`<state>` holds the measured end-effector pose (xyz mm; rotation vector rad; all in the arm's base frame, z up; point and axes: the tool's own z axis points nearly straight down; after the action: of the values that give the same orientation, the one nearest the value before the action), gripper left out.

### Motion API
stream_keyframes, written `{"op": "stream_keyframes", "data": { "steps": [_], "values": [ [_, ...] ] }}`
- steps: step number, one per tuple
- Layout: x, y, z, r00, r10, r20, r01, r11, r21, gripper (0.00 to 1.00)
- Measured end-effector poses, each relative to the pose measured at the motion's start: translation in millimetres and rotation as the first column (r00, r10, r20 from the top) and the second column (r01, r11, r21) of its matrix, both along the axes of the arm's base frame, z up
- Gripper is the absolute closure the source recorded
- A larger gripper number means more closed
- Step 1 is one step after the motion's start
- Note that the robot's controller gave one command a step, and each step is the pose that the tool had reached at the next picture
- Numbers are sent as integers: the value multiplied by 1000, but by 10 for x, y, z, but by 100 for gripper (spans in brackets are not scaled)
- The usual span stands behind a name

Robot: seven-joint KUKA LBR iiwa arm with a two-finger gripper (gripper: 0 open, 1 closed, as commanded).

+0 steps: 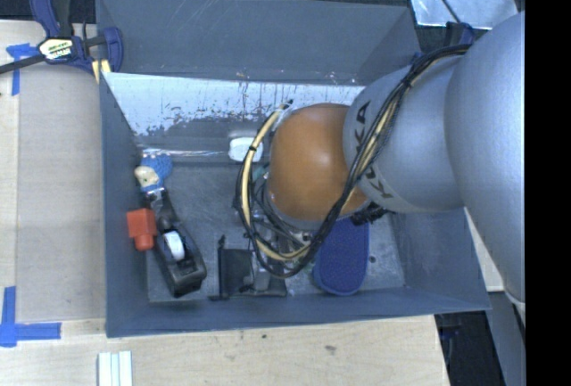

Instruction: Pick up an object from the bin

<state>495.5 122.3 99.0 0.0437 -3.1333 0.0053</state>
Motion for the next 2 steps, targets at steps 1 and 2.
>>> {"op": "stream_keyframes", "data": {
  "steps": [1, 2],
  "values": [
    [88, -191, -295, 985, -171, 7, 171, 985, 3, 0],
    [98, -188, -282, 985, -173, 10, 173, 985, 4, 100]
  ]
}}
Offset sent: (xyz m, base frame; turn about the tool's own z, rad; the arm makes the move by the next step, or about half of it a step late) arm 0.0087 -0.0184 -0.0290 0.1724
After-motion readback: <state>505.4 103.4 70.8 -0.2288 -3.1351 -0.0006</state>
